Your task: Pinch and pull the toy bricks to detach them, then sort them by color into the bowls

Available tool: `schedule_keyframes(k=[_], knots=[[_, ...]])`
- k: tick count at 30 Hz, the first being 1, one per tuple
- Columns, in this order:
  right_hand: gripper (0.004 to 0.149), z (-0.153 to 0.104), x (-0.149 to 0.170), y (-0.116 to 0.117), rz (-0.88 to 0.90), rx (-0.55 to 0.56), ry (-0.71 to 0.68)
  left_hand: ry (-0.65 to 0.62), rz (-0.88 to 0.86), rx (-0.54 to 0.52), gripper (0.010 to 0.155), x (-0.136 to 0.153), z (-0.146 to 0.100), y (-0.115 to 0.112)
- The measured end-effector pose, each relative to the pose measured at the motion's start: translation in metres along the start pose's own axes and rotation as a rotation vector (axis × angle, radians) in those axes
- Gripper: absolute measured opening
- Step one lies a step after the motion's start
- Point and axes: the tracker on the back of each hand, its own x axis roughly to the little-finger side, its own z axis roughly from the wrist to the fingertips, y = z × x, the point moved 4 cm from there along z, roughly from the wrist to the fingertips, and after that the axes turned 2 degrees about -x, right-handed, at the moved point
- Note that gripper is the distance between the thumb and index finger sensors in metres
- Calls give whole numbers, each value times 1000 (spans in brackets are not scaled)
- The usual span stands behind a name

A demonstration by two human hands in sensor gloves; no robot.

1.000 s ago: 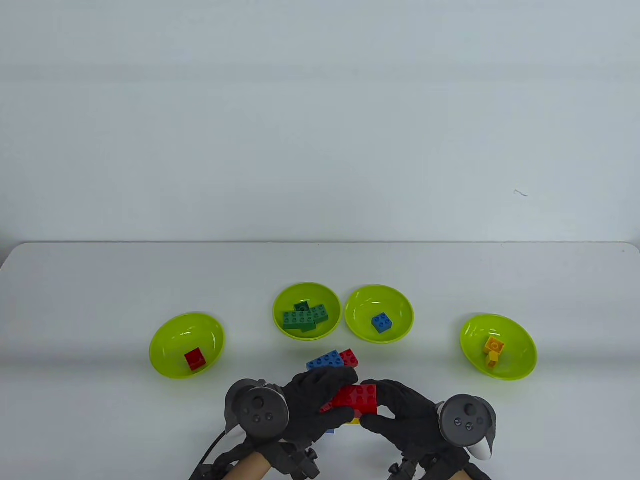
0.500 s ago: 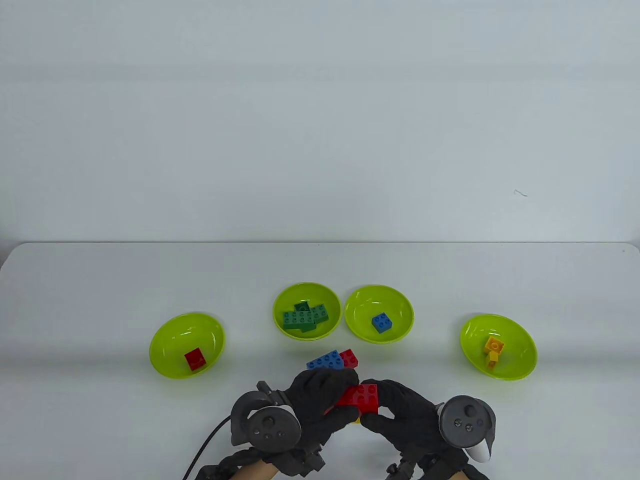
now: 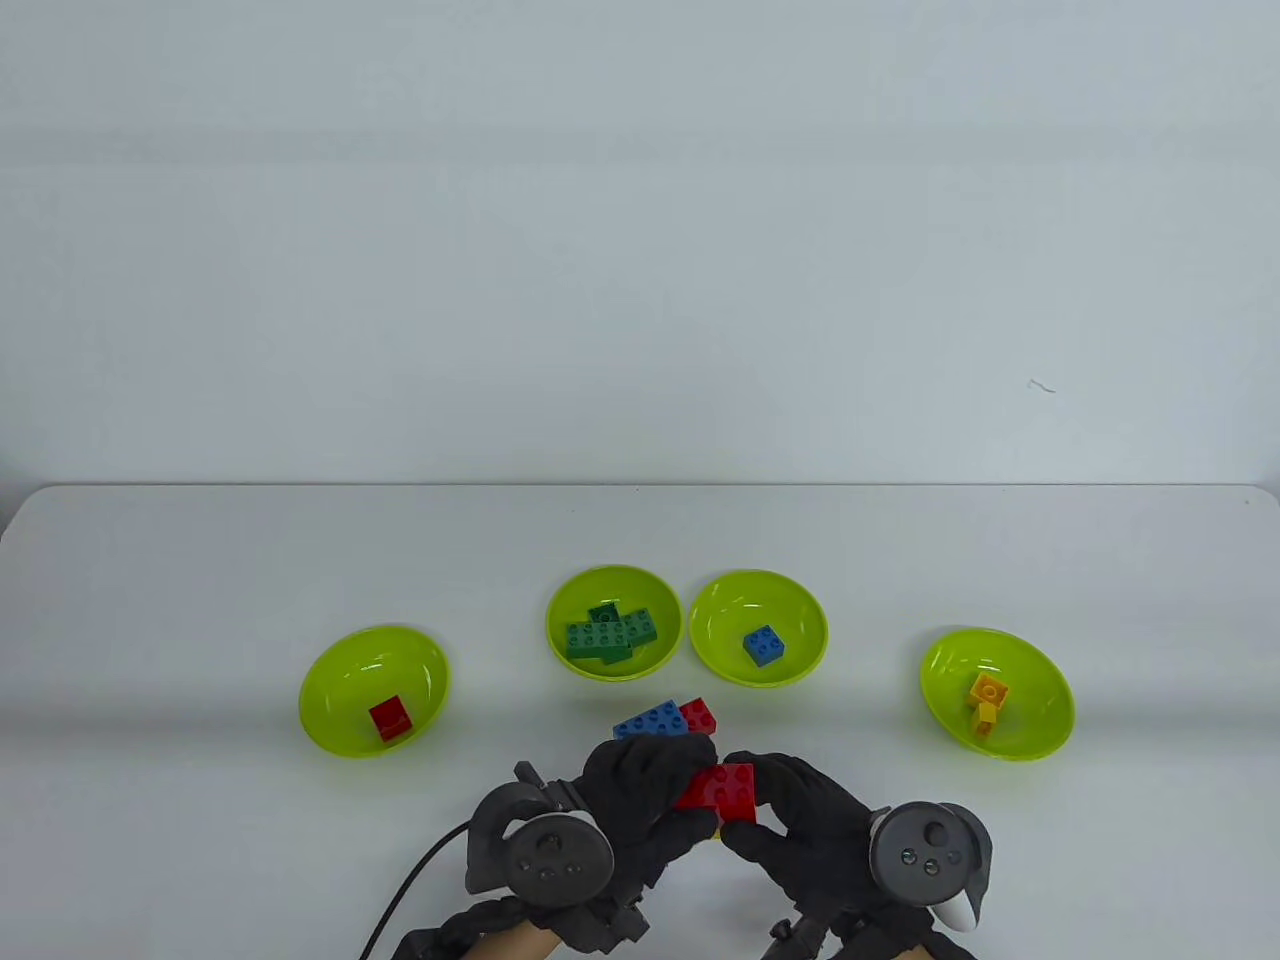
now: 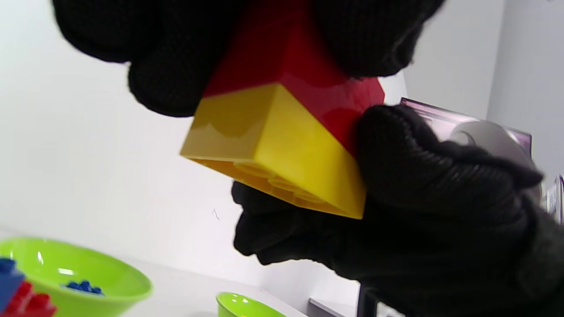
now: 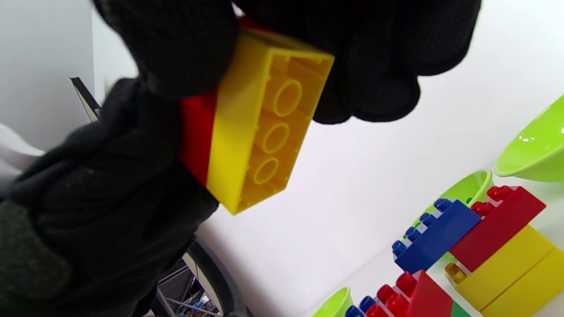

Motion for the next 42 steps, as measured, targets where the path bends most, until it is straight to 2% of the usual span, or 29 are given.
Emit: schedule_keyframes(k=[2,6,11,12,16,20,21,25,26,27,31,34,35,40,42], knots=[[61,0,0,1,-3,-9,-8,61,-76,39,63,6,1,-1],[61,1,2,2,9,-16,5,83,-109,37,63,10,0,-1],[61,2,3,0,14,-11,18,-59,184,-14,64,-10,-1,-1],[61,2,3,0,14,-9,19,-50,168,-11,64,-9,-1,-1],[61,1,0,0,1,-14,-1,90,-93,44,63,6,2,-1],[61,1,4,4,28,-16,21,103,-104,56,63,12,1,-1],[60,2,4,4,23,-17,24,89,-84,39,63,11,0,0],[61,3,5,3,27,-20,28,-65,211,2,64,-10,-1,0],[61,3,5,2,26,-19,27,-75,231,-4,64,-12,-1,-1],[61,2,4,1,13,-17,18,-65,219,-2,64,-11,-1,-1],[61,2,0,0,-15,-29,-1,93,-68,62,63,8,2,-2],[61,2,1,3,0,-30,15,119,-107,80,63,14,2,0],[61,2,2,3,1,-33,18,112,-93,74,63,12,1,0],[61,3,3,2,16,-30,28,-72,250,12,64,-12,0,2],[61,2,2,0,5,-26,12,-52,214,13,64,-10,1,3]])
